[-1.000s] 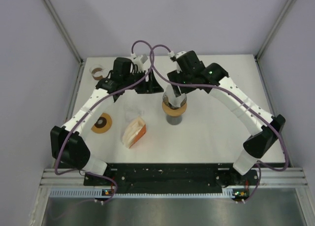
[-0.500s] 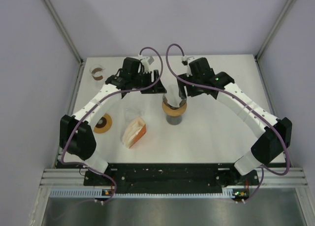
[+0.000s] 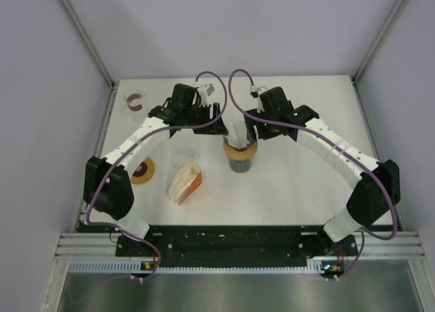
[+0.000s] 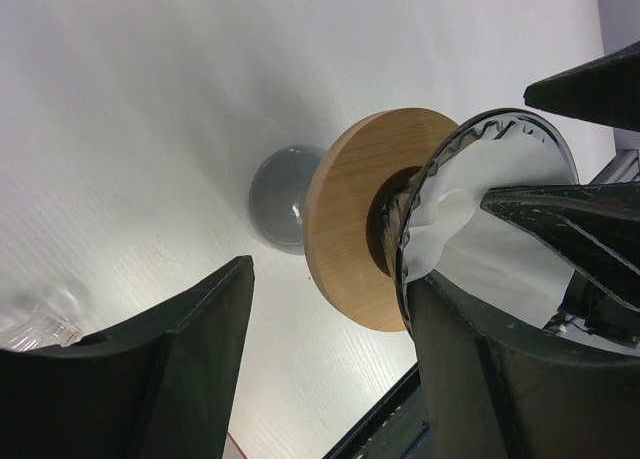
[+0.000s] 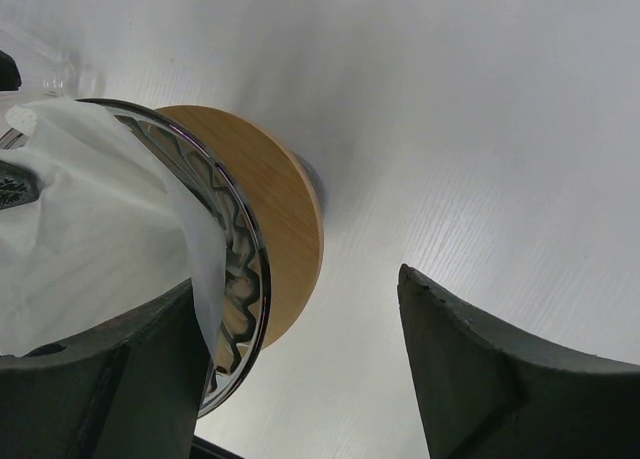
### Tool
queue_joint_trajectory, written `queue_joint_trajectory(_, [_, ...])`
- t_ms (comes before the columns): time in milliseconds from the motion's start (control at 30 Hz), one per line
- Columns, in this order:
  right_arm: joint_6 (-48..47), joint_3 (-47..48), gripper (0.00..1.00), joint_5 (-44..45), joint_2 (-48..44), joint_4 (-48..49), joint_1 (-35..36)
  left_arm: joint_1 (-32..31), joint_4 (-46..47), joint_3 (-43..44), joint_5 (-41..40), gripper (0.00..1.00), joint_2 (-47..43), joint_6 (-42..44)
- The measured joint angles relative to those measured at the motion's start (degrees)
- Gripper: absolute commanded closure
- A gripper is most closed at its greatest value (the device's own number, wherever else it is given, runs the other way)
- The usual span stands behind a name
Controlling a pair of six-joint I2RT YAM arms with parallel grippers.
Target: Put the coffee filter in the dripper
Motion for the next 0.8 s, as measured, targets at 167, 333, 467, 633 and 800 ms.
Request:
queue_joint_trajectory(167, [0.09, 0.00, 0.29, -0.37, 0.00, 0.11, -0.17, -0.04, 0.00, 0.00, -0.24, 0.32, -0.02, 0.22])
queue_joint_trajectory(333, [-0.11, 0.09, 0.29, -1.77, 0.00, 0.11, -0.17, -0.07, -0.15, 0.04, -0.20, 0.28, -0.42, 0.74])
queue_joint_trajectory(467, [-0.57, 0.83, 0.29, -3.37, 0.00, 0.00, -0.17, -0.07, -0.61, 0.52, 0.17, 0.26, -0.96, 1.49])
queue_joint_trajectory(633, [-1.22, 3.30, 0.29, -4.70, 0.00, 0.07, -0.17, -0.04, -0.76, 1.36, 1.22, 0.23, -2.14, 1.92])
queue_joint_trajectory(800, [-1.95, 4.90, 0.28, -5.35, 0.00, 0.13, -0.17, -0.04, -0.76, 1.90, 2.51, 0.22, -2.71, 2.84])
